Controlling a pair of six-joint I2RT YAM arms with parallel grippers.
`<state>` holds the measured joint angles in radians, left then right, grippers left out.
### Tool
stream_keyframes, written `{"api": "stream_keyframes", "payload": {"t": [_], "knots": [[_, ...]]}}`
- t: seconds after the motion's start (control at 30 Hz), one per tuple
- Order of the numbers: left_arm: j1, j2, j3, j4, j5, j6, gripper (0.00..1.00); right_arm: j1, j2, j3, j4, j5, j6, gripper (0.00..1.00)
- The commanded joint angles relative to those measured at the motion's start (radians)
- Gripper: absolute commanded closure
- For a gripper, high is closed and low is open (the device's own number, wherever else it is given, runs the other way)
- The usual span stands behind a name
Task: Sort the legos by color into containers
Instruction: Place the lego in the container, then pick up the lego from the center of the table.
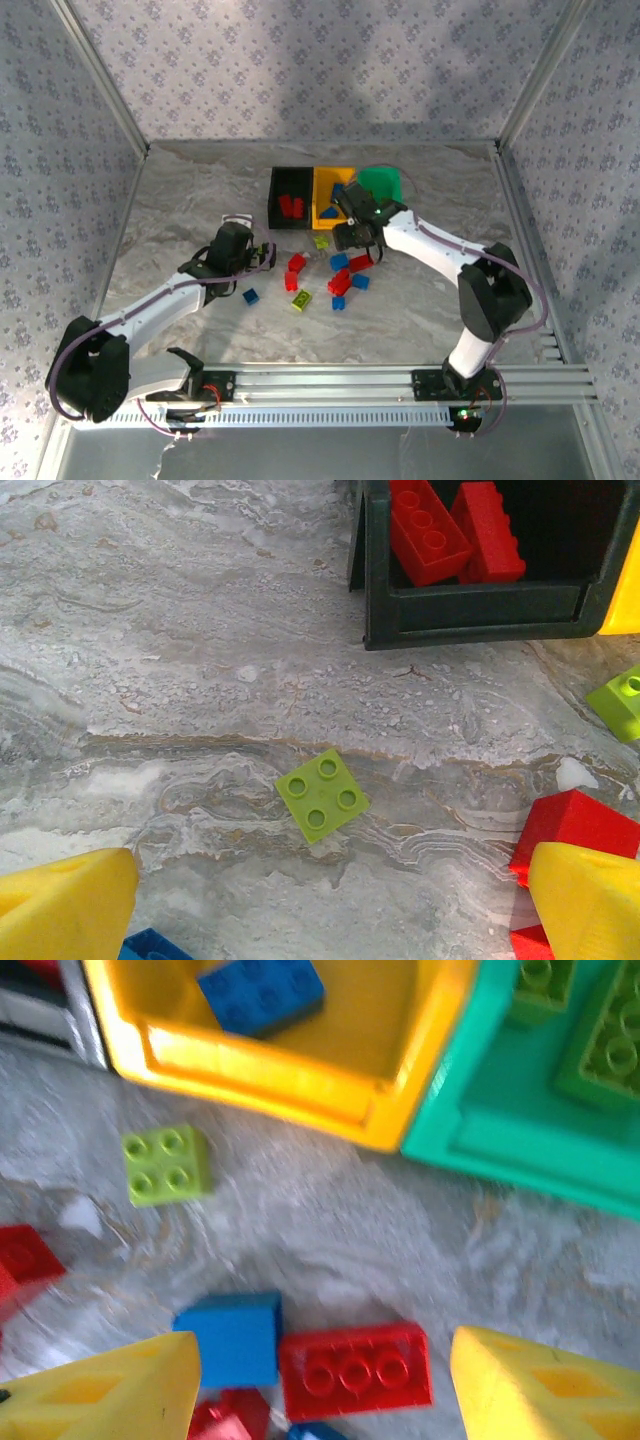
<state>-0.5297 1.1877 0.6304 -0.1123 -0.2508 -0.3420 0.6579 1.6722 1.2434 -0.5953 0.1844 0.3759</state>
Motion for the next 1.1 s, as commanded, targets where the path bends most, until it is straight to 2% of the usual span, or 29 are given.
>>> {"api": "stream_keyframes", "payload": {"t": [0.0,0.2,0.43,0.63,0.83,0.93,1.0,1.07], "knots": [[0.009,-0.005,0.005,0.019,0.013,-0.012,0.0,-0.009,-0.047,-0.095,0.031,-0.009,0.083,0.31],[0.023,0.003,0.003,0.018,0.026,-0.022,0.0,-0.008,-0.07,-0.186,0.083,-0.059,0.179,0.3],[0.025,0.012,0.004,0.023,0.037,-0.023,0.0,-0.025,-0.055,-0.242,0.129,-0.046,0.411,0.29],[0.025,0.027,0.009,0.028,0.047,-0.025,0.0,-0.016,-0.071,-0.293,0.259,-0.105,0.644,0.28],[0.024,0.036,0.012,0.032,0.064,-0.029,0.0,-0.006,-0.046,-0.212,0.153,-0.004,0.845,0.27],[0.025,0.035,0.01,0.041,0.092,-0.032,0.0,0.012,-0.011,-0.121,-0.049,0.096,1.009,0.27],[0.024,0.033,0.009,0.042,0.091,-0.032,0.0,0.015,0.01,-0.082,-0.124,0.101,1.077,0.27],[0.025,0.03,0.011,0.036,0.084,-0.032,0.0,0.017,0.02,-0.075,-0.124,0.091,1.108,0.27]]}}
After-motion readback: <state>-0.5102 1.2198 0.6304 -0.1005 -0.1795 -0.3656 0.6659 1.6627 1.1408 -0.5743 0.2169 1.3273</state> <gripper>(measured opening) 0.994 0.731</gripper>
